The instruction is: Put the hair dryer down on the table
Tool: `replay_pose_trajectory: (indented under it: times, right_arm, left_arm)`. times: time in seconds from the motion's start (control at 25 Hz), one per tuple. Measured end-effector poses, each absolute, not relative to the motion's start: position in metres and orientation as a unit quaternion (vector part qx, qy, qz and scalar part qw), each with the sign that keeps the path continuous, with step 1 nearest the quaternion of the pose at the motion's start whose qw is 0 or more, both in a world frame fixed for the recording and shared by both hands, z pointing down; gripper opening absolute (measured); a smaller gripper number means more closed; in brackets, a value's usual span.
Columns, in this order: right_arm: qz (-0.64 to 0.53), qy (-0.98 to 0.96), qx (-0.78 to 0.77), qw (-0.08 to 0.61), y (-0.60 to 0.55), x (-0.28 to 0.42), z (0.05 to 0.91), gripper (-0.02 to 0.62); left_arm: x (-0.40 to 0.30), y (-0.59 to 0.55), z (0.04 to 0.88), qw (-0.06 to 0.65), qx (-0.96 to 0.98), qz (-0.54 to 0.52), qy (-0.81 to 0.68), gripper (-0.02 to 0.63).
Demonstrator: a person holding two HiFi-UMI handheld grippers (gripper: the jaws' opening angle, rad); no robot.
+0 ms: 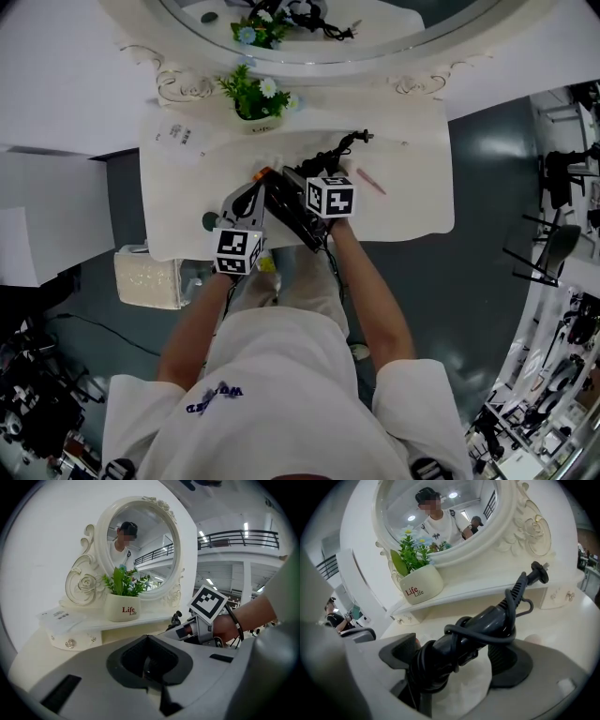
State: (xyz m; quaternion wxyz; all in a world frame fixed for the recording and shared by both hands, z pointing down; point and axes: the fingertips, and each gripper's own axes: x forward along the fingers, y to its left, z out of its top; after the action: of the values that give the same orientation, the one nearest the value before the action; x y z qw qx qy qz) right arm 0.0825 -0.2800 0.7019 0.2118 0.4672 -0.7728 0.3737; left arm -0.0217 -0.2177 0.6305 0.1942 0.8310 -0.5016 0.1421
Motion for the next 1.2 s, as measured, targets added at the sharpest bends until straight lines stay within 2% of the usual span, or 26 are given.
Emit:
replay_pose_trajectory:
  times: [0.64, 0.92, 1.2]
  right_arm:
    - [0.435, -0.755, 0.442, 0.211, -0.274, 0.097, 0.712, 0.483]
    - [0.441, -0.745, 0.447, 0.225, -0.275, 0.099, 0.714, 0.484]
    - [0.471, -0.714, 0.48, 0.197, -0.282, 0.107, 0.731, 0.487]
  left_arm:
    - [-0.042, -0.219, 0.634, 0.2, 0.817, 0.145, -0.521, 0.008]
    - [-0.019, -0.212, 0.634, 0.22, 0.821, 0.137, -0.508, 0.008]
    - [-0.006, -0.21, 0.631, 0.219, 0.825, 0.134, -0.504, 0.008]
